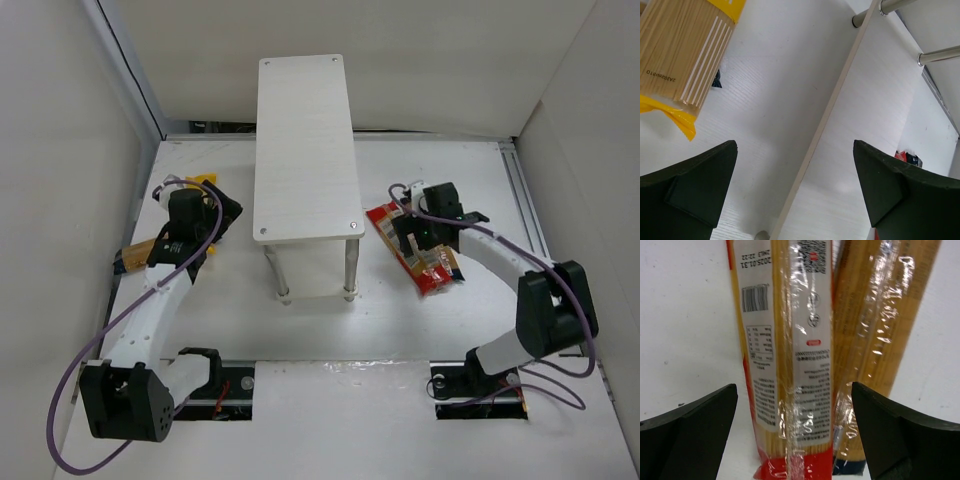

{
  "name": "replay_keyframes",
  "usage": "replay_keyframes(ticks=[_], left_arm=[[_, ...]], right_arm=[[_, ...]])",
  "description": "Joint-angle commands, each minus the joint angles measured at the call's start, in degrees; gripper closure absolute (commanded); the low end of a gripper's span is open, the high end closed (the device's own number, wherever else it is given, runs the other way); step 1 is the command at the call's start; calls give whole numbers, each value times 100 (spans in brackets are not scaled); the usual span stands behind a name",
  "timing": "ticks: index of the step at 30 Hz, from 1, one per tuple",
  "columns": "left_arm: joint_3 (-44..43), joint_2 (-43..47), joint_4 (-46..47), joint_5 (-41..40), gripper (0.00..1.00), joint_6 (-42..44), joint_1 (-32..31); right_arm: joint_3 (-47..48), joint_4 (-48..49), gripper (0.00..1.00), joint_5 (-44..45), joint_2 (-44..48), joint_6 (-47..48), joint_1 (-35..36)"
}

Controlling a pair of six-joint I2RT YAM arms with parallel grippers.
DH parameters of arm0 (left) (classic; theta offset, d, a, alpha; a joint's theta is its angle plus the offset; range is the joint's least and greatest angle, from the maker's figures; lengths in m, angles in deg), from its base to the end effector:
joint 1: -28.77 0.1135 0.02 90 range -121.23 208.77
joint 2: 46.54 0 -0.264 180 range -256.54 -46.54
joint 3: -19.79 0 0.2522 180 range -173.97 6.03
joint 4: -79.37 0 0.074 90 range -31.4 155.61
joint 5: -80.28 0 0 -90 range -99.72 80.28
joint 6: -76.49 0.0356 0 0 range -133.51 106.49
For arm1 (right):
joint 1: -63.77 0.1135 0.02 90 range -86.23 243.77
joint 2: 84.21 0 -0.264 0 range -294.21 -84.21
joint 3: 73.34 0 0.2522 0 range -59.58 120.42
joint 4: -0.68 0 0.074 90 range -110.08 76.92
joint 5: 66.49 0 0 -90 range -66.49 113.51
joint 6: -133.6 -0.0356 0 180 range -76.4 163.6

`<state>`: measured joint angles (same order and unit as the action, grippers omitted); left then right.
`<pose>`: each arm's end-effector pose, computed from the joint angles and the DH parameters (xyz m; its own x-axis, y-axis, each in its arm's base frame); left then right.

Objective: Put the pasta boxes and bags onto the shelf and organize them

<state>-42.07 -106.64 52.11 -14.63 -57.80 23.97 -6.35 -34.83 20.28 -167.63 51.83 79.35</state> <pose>0.2387 -0.0170 0.3030 -0.3115 -0.6720 -0.6718 -0.2950 0.7405 -0.6039 0.2877 0.0823 0.2182 -0.7074 -0.3456 -0.6165 -0.4071 0.9123 -0.0443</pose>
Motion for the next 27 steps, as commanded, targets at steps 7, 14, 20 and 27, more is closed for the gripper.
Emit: replay_keyframes(ticks=[7,14,20,27], left_arm=[[2,-168,66,-151,0,175,-30],[-112,-231,-48,-300,0,175,-30],[-165,-231,-101,-546,0,175,-30],[-227,-178,-267,-608,0,175,-30]], right_arm=[[574,-206,0,279,-797,565,684],[820,-294,14,814,-1475,373,816],[1022,-539,43,1253,-1783,153,974],[865,-409,100,1254,-1626,-23,1027]])
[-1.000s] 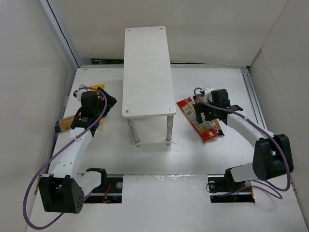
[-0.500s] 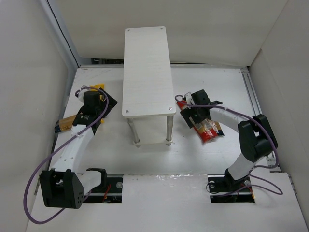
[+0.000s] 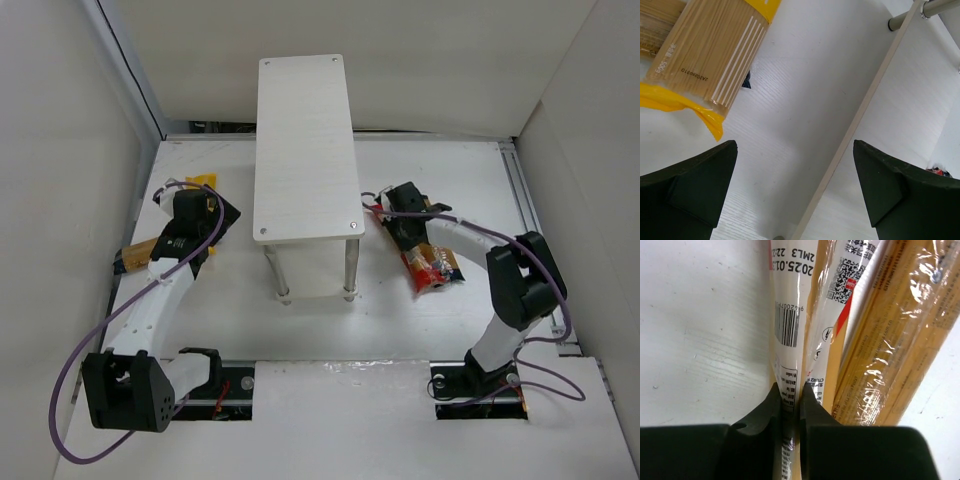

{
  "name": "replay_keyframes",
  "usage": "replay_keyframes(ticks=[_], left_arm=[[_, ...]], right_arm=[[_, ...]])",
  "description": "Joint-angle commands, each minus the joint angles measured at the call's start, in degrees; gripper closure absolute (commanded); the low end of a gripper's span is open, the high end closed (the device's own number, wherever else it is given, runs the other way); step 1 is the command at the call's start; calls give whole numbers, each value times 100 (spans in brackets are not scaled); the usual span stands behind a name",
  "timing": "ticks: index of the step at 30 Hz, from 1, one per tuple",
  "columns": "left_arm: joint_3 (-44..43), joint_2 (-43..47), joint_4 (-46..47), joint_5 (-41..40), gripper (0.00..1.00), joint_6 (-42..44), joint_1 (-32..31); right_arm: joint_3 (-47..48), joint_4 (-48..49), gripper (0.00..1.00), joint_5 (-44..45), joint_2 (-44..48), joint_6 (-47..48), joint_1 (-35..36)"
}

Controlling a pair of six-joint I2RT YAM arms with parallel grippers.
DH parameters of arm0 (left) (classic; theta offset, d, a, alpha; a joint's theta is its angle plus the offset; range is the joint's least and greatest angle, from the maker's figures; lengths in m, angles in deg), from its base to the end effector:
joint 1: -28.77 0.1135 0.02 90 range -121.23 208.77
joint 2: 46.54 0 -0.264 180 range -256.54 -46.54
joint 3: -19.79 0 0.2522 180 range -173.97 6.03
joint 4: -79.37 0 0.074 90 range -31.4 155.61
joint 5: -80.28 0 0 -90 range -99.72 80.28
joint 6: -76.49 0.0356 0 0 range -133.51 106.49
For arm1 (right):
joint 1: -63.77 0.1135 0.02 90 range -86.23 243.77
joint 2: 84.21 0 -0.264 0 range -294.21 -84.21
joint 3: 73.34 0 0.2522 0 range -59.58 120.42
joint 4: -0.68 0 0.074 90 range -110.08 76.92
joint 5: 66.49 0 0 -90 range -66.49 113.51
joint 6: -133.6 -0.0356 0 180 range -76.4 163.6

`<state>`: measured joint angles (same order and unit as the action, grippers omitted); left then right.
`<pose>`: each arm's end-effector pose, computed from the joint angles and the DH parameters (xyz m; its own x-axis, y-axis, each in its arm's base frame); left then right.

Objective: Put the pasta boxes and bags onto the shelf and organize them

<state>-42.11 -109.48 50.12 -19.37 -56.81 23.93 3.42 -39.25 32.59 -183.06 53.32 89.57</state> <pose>0.2459 -0.0148 0.2890 -0.3239 -0.6511 -0.6864 -0.3891 0.7530 -0.5307 0.3135 0.1453 0.1831 -0.7224 -0.5344 -0.4389 -0.4921 0.8431 -0.2166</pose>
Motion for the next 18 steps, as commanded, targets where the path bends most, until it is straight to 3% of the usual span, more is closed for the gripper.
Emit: replay_keyframes(ticks=[1,6,9,10,12,13,18], left_arm=[[-222,158,-69,-134,0,77,-26],[-222,264,-8,-134,0,24,-26],[-161,317,54,-134,0,24,-26],[-161,317,54,-81,0,24,-26],[-161,317,54,-81,0,24,-26],[-161,317,54,-81,0,24,-26],[-161,317,54,-28,0,86,-26]], right_arm=[[-165,33,100,23,75,-172,-48],[-516,717,100,-256,1032,83,-136],[-946,1890,100,-1563,2007,486,-531],[-1043,2219,100,-2620,2201,618,-672],[-905,2546,100,-3662,2413,890,-927],[-765,2547,100,-3668,2414,987,-928],[-52,2547,100,-5502,1853,1629,-797]])
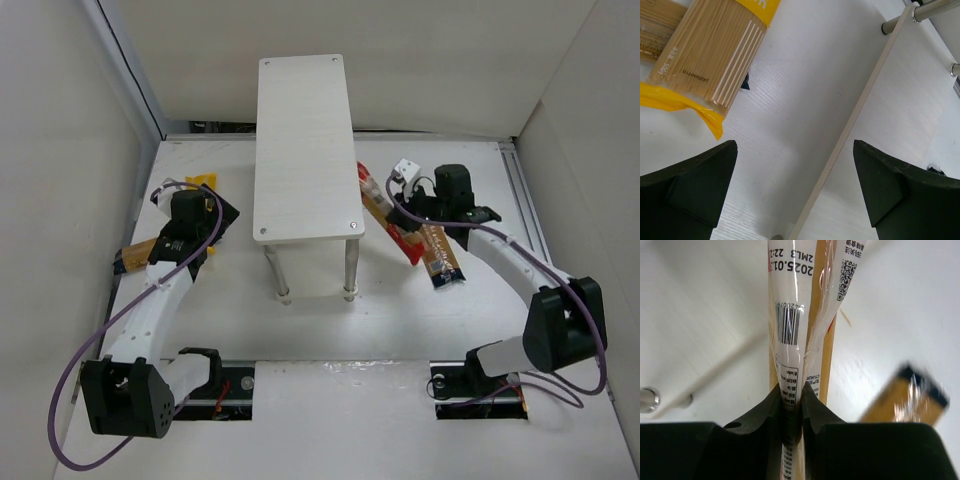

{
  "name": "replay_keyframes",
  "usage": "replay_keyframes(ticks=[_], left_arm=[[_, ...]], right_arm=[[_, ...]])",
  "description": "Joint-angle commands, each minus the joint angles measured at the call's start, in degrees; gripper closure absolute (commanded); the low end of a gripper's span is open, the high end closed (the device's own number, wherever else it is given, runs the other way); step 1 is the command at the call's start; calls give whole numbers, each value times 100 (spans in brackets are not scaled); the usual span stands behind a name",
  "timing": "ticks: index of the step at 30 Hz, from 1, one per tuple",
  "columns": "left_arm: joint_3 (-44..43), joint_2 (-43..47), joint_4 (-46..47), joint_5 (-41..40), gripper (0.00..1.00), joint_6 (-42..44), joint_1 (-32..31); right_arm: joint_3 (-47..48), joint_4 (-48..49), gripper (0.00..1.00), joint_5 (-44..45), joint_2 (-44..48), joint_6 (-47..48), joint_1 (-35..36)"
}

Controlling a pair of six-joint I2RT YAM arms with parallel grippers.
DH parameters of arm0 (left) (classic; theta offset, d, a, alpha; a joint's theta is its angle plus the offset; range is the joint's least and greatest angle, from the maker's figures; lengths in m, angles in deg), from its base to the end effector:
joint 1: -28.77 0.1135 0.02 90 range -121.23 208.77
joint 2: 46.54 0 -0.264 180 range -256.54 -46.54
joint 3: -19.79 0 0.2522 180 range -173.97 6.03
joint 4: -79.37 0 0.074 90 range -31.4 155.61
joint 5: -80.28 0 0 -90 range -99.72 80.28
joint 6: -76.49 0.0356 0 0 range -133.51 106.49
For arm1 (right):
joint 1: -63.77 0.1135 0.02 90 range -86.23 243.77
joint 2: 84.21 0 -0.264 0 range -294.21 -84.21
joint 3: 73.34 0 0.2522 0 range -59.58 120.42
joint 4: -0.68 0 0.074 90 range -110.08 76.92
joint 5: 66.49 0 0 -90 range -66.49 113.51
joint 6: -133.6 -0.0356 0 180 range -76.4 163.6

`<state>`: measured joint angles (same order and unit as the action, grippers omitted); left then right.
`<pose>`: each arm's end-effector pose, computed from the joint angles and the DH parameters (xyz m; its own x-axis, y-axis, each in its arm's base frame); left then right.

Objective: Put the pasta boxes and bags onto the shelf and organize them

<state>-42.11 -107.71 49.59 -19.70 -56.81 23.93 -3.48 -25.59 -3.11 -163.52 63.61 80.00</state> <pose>0.2399 -0.0141 0.2950 -0.3056 -0.6520 -0.6939 -0.3812 0.7516 -0.5383 0.2891 0.1008 0.2697 -0.3217 -0.4123 -0.8524 -0.7548 0.6552 -0.0320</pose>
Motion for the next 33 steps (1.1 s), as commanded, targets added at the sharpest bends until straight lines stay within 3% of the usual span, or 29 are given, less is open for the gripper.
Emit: replay_keyframes(ticks=[1,10,17,19,20,21,22,24,25,29,33], left_arm=[[-161,140,107,5,0,86,-26],[-284,87,54,5,0,86,-26],[-284,140,1,-48,0,86,-26],[-284,140,-51,-100,0,33,-26],[-284,140,-51,-101,0,33,-26],[-284,140,-51,-101,0,33,-26],[-284,140,-51,-101,0,33,-26],[-284,140,-51,-101,0,33,-26],[-284,140,-51,-101,0,33,-26],[-284,140,-104,-101,0,33,-26],[-178,70,-43,-292,0,94,-26]], right_arm=[[805,1233,100,-2171,-329,896,248],[1746,1295,100,-3849,-1455,1269,785],[1984,1295,100,-4080,-2264,1269,1058],[1984,1295,90,-4080,-2379,1208,1128],[1984,1295,78,-4080,-2457,1207,1180],[1984,1295,78,-4080,-2458,1207,1181],[1984,1295,56,-4080,-2510,1207,1181],[1984,1295,45,-4080,-2563,1155,1181],[1932,1295,33,-4080,-2563,1154,1181],[1870,1295,0,-4019,-2563,848,1015],[1642,1295,0,-3256,-2248,313,681]])
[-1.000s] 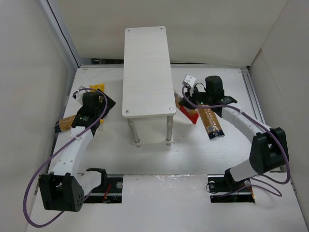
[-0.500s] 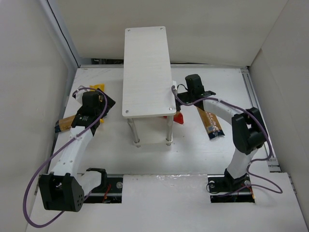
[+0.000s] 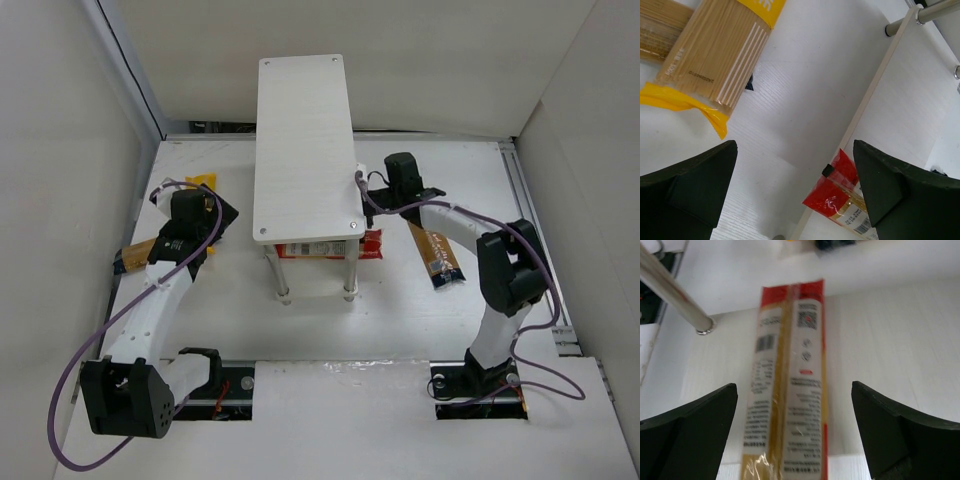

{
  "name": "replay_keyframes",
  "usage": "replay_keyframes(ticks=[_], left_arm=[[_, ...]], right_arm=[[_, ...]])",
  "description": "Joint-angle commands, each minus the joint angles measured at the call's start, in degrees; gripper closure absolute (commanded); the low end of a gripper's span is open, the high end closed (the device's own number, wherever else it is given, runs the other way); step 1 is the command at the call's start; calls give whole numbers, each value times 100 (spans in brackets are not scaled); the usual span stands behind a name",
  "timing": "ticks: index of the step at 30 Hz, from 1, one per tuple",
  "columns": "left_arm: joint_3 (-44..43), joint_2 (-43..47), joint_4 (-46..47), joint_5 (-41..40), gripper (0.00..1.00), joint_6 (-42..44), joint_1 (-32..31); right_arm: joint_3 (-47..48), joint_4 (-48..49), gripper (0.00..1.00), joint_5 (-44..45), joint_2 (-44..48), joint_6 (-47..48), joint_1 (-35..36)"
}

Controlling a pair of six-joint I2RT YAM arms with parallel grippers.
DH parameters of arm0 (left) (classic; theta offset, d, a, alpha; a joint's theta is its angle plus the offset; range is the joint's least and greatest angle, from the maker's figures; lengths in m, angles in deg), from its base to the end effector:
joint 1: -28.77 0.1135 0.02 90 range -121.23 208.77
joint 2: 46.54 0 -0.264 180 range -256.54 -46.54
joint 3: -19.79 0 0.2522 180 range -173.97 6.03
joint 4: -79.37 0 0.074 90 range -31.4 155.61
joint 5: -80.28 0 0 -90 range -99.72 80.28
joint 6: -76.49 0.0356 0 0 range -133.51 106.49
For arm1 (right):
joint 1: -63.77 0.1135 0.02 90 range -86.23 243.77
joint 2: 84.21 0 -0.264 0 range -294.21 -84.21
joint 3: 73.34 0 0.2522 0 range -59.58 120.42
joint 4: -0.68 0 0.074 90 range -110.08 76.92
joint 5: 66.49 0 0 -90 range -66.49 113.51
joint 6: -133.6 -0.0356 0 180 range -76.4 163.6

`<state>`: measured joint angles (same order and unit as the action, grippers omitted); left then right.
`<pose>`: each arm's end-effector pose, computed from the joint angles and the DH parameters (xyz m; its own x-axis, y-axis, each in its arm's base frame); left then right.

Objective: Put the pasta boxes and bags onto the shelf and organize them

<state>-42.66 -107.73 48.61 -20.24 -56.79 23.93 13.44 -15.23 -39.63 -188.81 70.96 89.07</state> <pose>0.2395 -0.0138 0.2967 -0.3055 -0.6506 -0.6953 -0.3913 0.7515 -0.5312 0.3495 0.2003 0.2418 -0.0488 -0.2528 -0.9663 -0.9979 -0.0279 0.0577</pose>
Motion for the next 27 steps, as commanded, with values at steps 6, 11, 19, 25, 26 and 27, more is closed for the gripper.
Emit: replay_keyframes(ticks=[6,11,19,25,26,27], left_arm=[[-799,-850,-122,-952,0,503,711],[-1397,-2018,1057,1216,0,2791,1302],[-2111,-3268,890,1385,0,4204,1477],[-2163,-3724,820,1728,0,4618,1609],[-2163,-3725,820,1825,0,4619,1609],[-2102,-3864,899,1826,0,4680,1609]], right_arm=[[-777,259,0,908,948,-1179,-1254],[-1447,505,0,1805,1617,-1821,-1923],[-1387,505,0,1770,1838,-1426,-2134],[-1386,505,0,1594,1592,-1303,-2134],[-1386,505,0,1594,1591,-1303,-2134],[-1386,505,0,1594,1591,-1303,-2082]])
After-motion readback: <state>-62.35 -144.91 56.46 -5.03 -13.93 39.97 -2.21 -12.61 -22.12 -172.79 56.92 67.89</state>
